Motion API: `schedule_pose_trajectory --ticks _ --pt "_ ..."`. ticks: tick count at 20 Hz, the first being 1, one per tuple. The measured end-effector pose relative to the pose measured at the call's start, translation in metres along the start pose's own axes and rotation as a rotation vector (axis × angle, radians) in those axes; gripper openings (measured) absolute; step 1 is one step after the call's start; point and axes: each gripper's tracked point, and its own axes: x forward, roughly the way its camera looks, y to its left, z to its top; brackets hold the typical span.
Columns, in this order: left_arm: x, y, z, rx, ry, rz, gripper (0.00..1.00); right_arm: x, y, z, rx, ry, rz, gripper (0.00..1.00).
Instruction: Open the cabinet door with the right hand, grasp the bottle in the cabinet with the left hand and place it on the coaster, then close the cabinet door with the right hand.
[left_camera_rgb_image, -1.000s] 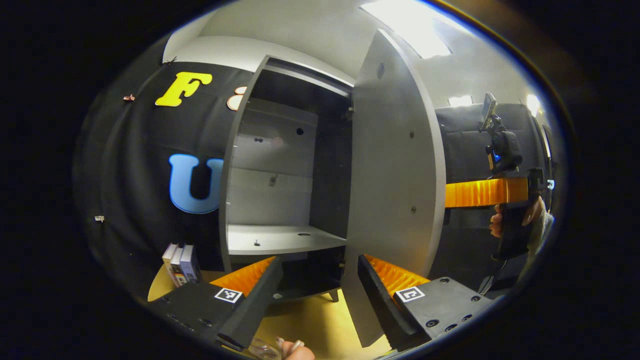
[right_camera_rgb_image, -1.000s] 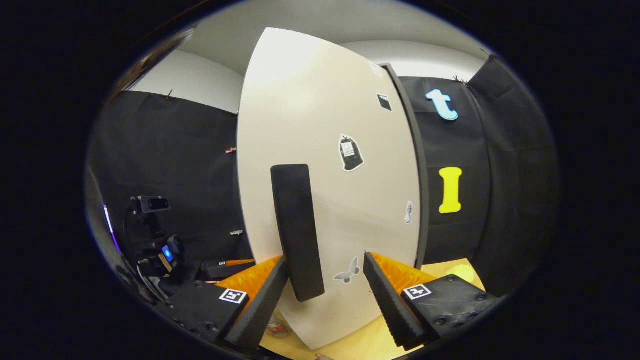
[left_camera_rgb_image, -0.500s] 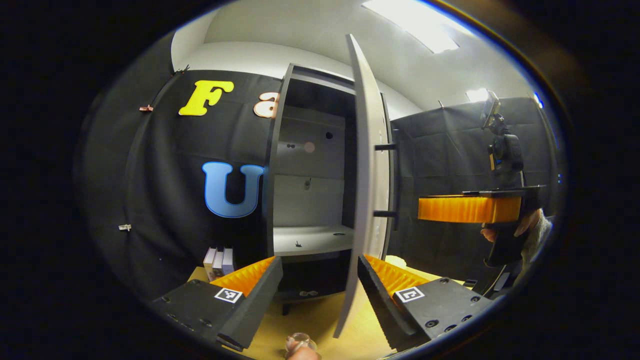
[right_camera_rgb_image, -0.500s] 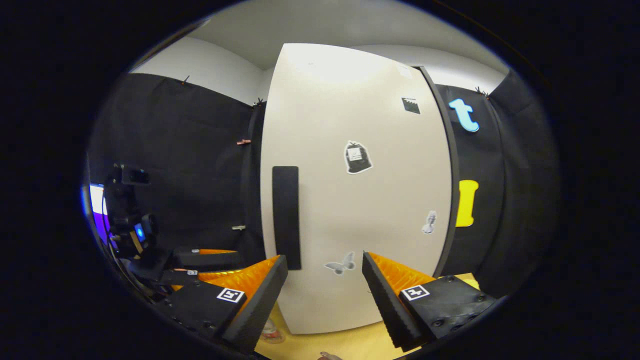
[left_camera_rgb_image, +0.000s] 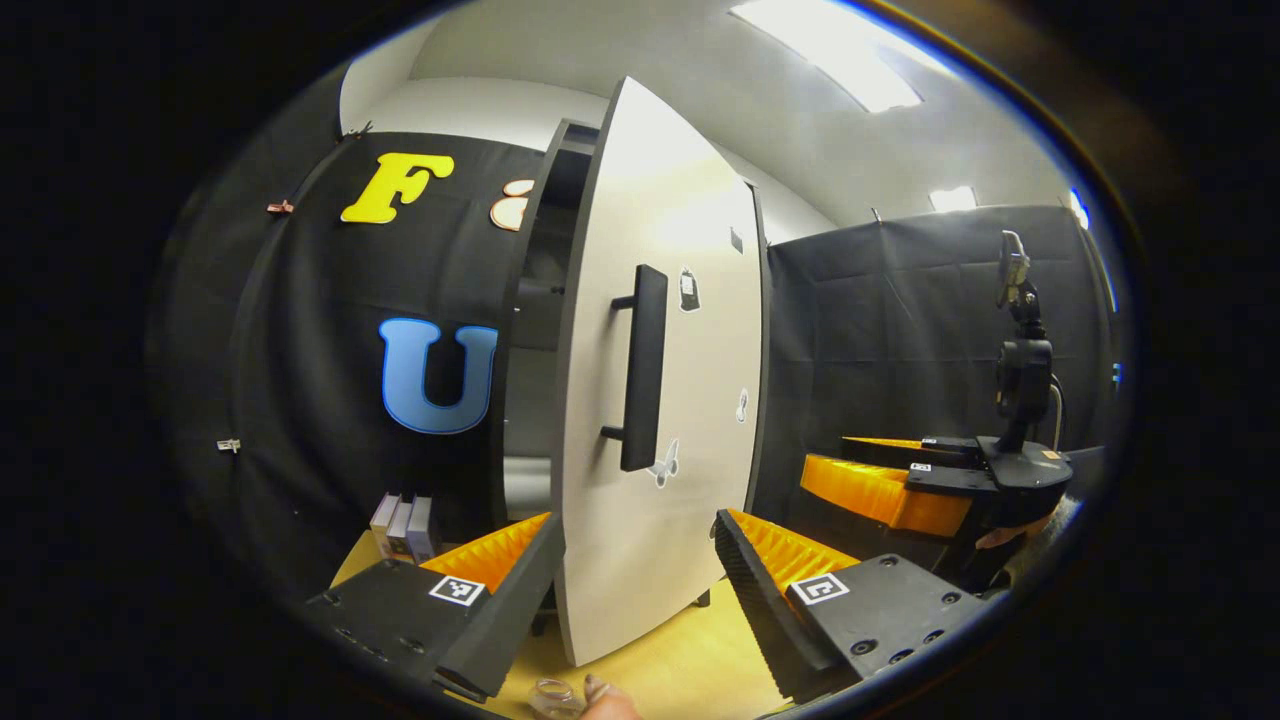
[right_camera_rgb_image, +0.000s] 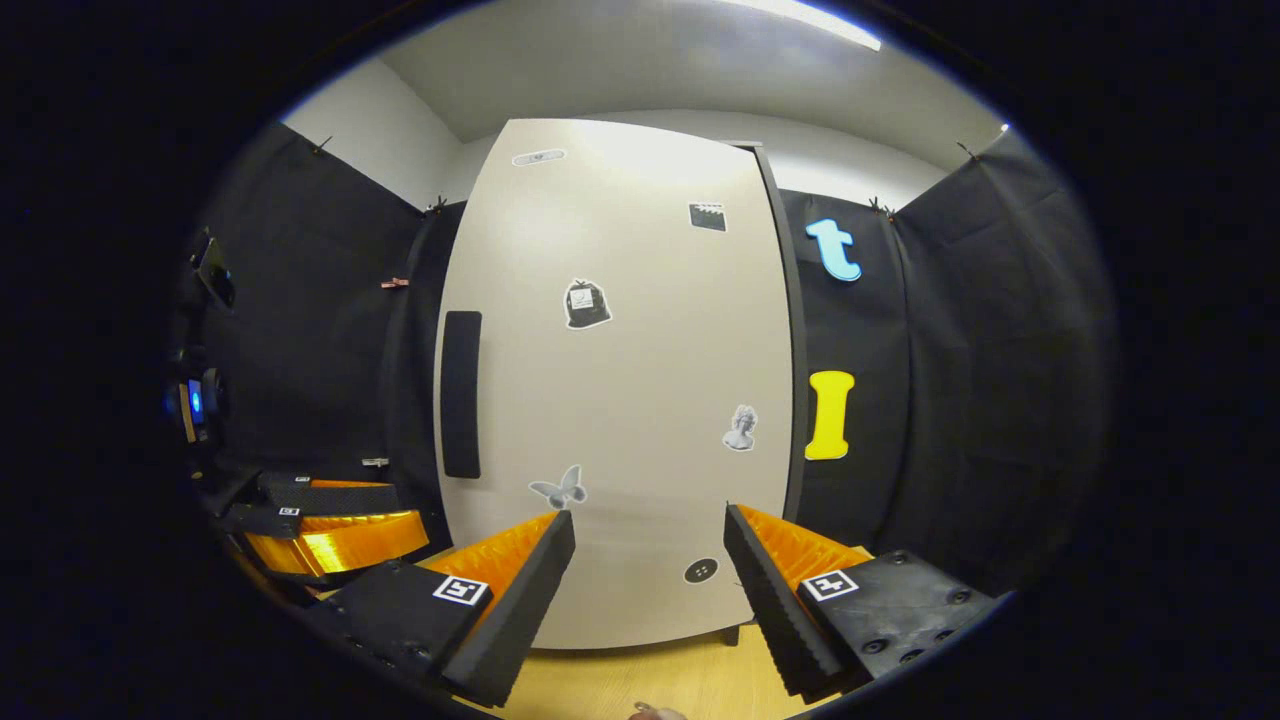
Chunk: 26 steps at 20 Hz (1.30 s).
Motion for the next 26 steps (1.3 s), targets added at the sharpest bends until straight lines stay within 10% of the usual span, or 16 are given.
schedule_pose_trajectory --ticks 26 --pt "0.037 -0.032 0.002 0.061 0.002 0.046 0.95 0.027 -0.038 0.007 -0.009 0.024 0.054 0.98"
